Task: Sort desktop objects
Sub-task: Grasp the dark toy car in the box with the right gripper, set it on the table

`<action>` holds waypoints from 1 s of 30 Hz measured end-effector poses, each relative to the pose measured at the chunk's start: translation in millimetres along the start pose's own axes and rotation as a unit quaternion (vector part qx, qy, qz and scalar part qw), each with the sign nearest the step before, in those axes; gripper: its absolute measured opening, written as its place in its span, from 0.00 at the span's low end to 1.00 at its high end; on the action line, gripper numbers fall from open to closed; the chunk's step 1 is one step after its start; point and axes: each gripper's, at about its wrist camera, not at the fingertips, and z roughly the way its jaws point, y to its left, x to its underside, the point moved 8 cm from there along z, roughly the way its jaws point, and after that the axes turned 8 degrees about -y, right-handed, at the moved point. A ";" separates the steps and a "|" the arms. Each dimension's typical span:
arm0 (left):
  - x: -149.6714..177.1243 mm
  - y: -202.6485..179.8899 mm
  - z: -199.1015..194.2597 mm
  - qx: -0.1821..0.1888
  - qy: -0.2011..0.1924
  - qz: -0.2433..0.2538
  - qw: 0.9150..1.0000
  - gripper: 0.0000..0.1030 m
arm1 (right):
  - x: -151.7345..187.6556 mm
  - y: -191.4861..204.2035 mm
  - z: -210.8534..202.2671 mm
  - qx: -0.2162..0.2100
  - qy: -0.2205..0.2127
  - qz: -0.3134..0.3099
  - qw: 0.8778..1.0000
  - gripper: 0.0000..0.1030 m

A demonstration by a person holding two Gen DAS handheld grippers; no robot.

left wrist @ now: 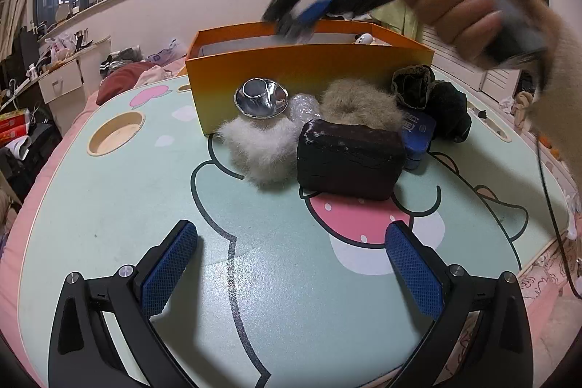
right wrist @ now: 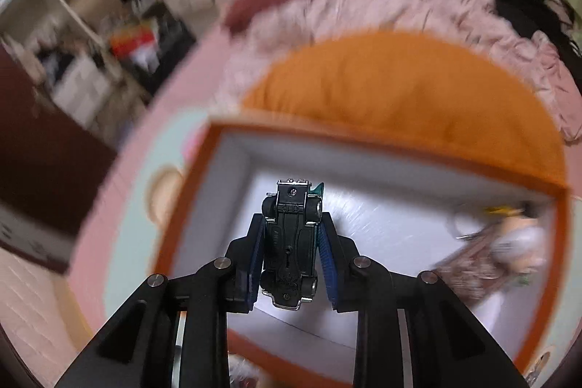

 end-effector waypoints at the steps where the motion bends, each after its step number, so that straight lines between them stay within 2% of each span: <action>1: 0.0 0.1 0.1 0.000 0.000 0.000 1.000 1.00 | -3.0 0.1 -22.1 -0.001 -0.026 -0.001 1.000 0.26; 4: 0.3 0.1 0.1 0.000 0.000 0.000 1.000 1.00 | 3.6 2.7 -88.1 -0.011 -0.093 -0.017 0.995 0.26; 6: 0.4 -0.2 0.4 0.000 0.001 0.000 1.000 1.00 | 24.3 4.6 -124.4 -0.001 -0.130 -0.030 0.991 0.26; 8: 0.5 -0.2 0.5 -0.001 0.001 0.000 1.000 1.00 | 64.7 8.5 -148.9 0.010 -0.137 -0.049 0.989 0.26; 11: 0.3 -0.3 0.8 -0.002 0.001 0.000 1.000 1.00 | 122.1 -7.9 -142.8 0.033 -0.102 -0.028 0.994 0.26; 13: 0.1 -0.4 1.3 -0.002 0.001 0.001 1.000 1.00 | 154.7 -23.8 -126.9 0.075 -0.077 -0.007 0.994 0.26; 15: 0.3 0.2 1.4 -0.002 0.002 0.001 1.000 1.00 | 177.1 -32.6 -114.4 0.088 -0.061 0.007 0.994 0.26; 18: 0.7 0.0 1.2 -0.003 0.002 0.000 1.000 1.00 | 185.1 -39.6 -106.1 0.100 -0.068 0.026 0.992 0.26; 20: 1.0 0.3 1.6 -0.003 0.001 0.000 1.000 1.00 | 176.6 -44.7 -105.0 0.127 -0.081 0.026 0.988 0.27; 22: 1.2 0.5 1.6 -0.003 0.002 0.001 1.000 1.00 | 167.0 -46.8 -102.0 0.123 -0.095 0.031 0.987 0.32; 23: 1.2 0.2 1.7 -0.003 0.002 0.000 1.000 1.00 | 162.9 -48.1 -100.9 0.119 -0.109 0.037 0.986 0.41; 24: 1.3 0.0 1.8 -0.003 0.002 0.000 1.000 1.00 | 162.7 -49.3 -103.6 0.122 -0.123 0.039 0.984 0.55; 25: 1.1 0.3 2.7 -0.003 0.002 0.000 1.000 1.00 | 164.3 -48.8 -107.7 0.129 -0.138 0.038 0.981 0.63; 26: 1.0 0.2 2.6 -0.003 0.002 0.000 1.000 1.00 | 165.8 -46.7 -112.3 0.132 -0.149 0.035 0.979 0.77; 27: 1.0 0.2 2.6 -0.003 0.002 0.000 1.000 1.00 | 167.5 -44.5 -119.7 0.132 -0.161 0.027 0.978 0.83; 30: 1.0 0.4 2.5 -0.003 0.002 0.000 1.000 1.00 | 174.7 -42.0 -137.9 0.147 -0.179 -0.003 0.973 0.93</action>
